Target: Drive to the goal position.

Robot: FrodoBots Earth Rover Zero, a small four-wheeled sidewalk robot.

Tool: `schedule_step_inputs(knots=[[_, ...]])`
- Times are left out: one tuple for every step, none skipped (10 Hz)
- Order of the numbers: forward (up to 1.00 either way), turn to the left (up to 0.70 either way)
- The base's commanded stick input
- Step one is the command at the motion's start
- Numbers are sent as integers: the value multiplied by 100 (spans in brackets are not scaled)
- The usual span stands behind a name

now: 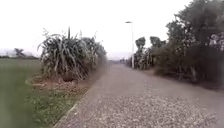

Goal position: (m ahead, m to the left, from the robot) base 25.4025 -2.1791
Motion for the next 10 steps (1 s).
schedule_step_inputs(knots=[[85,-3],[85,-3],[85,-3],[85,-3],[85,-3],[85,-3],[85,-3],[85,-33],[85,-33],[85,-33]])
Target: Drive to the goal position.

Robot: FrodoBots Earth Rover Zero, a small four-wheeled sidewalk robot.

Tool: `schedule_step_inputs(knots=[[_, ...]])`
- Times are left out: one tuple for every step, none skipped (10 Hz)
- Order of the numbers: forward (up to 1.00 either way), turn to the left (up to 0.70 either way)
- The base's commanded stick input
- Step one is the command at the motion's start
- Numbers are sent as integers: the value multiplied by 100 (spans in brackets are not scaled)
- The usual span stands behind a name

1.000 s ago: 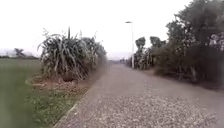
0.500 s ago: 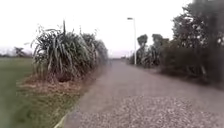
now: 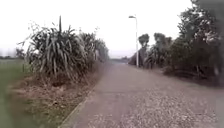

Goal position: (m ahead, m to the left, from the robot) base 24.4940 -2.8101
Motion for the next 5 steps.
schedule_step_inputs(knots=[[85,-33],[85,-33],[85,-33],[85,-33],[85,-33]])
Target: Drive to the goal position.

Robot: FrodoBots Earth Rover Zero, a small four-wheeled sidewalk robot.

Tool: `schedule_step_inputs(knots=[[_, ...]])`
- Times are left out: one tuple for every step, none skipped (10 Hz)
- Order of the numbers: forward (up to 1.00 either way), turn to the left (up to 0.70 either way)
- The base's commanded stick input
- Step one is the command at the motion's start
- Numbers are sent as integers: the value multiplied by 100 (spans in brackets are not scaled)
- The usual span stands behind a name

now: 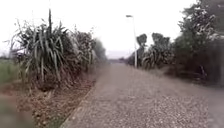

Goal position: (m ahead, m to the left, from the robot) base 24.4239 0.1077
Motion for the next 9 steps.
schedule_step_inputs(knots=[[85,-33],[85,0],[85,0],[85,0],[85,0],[85,0],[85,0],[85,0],[85,0]])
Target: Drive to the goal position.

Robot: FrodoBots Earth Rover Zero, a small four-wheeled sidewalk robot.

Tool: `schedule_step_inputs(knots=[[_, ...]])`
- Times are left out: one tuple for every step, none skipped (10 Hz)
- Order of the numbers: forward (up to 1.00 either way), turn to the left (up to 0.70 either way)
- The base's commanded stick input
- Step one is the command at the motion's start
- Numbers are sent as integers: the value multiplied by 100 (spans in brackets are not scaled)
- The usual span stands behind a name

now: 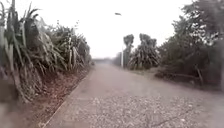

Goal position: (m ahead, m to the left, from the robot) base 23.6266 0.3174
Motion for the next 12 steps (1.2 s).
schedule_step_inputs(knots=[[85,0],[85,0],[85,0],[85,0],[85,0],[85,0],[85,0],[85,-1],[85,-2],[85,-15],[85,-28],[85,-33]])
